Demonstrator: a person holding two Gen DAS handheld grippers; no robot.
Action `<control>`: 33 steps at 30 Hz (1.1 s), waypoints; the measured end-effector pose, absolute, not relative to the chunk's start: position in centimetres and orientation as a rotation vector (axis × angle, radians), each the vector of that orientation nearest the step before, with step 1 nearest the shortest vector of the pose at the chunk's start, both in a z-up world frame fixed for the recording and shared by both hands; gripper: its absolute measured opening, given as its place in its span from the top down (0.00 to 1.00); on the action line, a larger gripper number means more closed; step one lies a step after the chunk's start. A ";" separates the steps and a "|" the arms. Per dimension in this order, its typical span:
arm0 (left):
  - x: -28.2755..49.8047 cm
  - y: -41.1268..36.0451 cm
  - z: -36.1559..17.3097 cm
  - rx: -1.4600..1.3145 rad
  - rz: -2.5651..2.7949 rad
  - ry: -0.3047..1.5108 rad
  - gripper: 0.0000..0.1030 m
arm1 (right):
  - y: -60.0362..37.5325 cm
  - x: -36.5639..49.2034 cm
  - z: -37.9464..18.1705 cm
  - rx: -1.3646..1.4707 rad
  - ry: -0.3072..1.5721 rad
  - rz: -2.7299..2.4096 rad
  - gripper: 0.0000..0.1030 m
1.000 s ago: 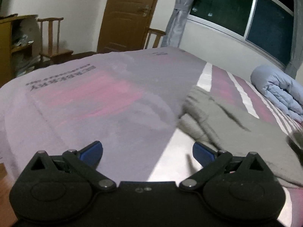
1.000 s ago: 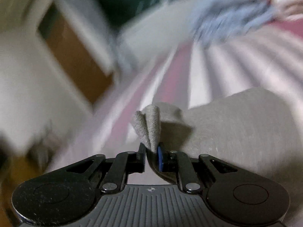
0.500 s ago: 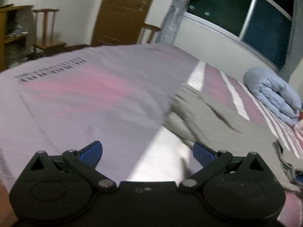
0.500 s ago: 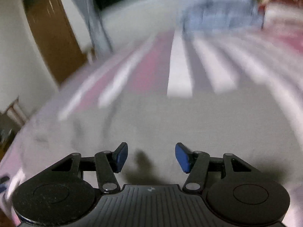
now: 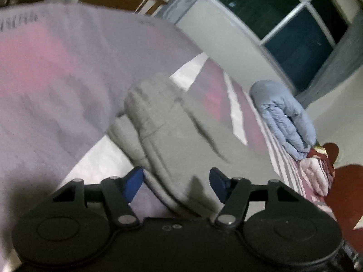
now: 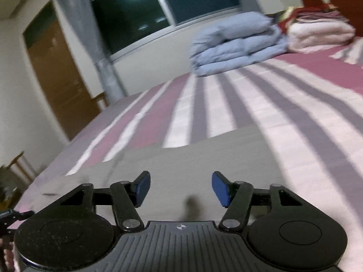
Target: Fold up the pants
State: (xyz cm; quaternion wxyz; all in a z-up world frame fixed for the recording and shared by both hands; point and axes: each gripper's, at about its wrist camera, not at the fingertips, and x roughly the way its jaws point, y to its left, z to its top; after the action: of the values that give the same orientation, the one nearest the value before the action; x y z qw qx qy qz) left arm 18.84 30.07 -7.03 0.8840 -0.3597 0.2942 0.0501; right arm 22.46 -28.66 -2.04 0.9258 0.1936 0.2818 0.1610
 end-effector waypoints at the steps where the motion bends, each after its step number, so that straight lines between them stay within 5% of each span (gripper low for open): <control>1: 19.0 30.3 -7.6 -0.778 0.100 0.605 0.48 | -29.7 22.0 -2.0 0.403 0.576 0.313 0.37; 5: 19.2 32.1 -9.9 -0.891 0.099 0.552 0.66 | -32.8 21.1 -1.9 0.415 0.571 0.255 0.37; 15: 21.7 35.3 -12.8 -1.111 -0.039 0.460 0.68 | -34.7 20.0 -3.1 0.459 0.597 0.217 0.37; 17: 21.8 34.3 -12.5 -1.034 -0.009 0.477 0.75 | -34.9 20.0 -3.0 0.458 0.591 0.218 0.37; 33: 21.7 20.5 0.0 -0.546 -0.105 0.376 0.80 | -41.9 22.2 -2.2 0.477 0.660 0.126 0.36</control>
State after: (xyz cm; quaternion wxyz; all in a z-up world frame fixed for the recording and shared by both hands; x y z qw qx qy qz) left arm 21.67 20.53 0.00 0.9441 -0.2681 0.1846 -0.0515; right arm 22.17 -41.89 -2.21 0.9162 0.2320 0.3209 0.0614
